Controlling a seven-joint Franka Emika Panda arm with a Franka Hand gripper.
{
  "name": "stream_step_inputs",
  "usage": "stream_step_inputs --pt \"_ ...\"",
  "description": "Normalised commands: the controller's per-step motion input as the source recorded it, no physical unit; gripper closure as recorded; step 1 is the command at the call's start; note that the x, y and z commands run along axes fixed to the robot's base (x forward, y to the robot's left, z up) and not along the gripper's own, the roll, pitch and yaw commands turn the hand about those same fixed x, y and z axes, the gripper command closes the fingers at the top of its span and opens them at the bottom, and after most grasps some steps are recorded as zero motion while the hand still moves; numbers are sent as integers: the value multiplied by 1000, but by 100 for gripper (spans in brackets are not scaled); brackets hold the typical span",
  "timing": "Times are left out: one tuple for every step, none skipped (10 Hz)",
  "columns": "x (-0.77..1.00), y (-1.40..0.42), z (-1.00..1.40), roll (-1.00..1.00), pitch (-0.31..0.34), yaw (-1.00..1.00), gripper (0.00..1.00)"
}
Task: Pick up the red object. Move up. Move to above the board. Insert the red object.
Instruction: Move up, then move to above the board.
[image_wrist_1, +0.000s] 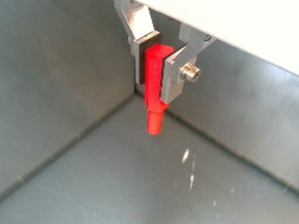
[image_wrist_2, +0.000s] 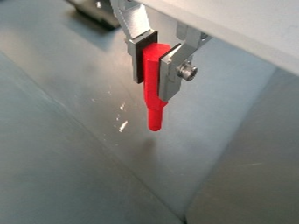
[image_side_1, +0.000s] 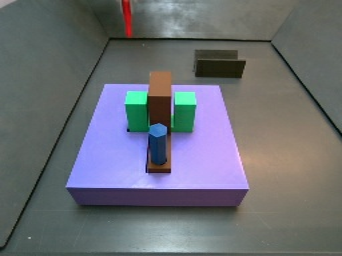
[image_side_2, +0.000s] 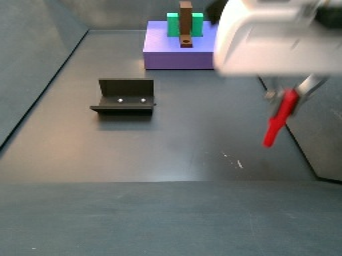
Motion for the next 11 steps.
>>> stream_step_inputs --pt "-15 23 278 67 72 10 100" --pt "0 0 1400 0 0 0 100" --pt "-5 -1 1400 -44 -9 -6 100" --pt "-67 -16 1400 -7 -1 -9 100" --pt "-47 -13 1400 23 -10 0 100" --pt "21 6 1400 1 35 -1 100" --pt "30 6 627 -12 90 -4 100" --pt "31 -5 216 4 78 -4 100" --pt "425 -1400 120 -67 95 115 100" --pt "418 -1400 125 -63 83 110 100" --pt "417 -1400 126 -9 66 73 100"
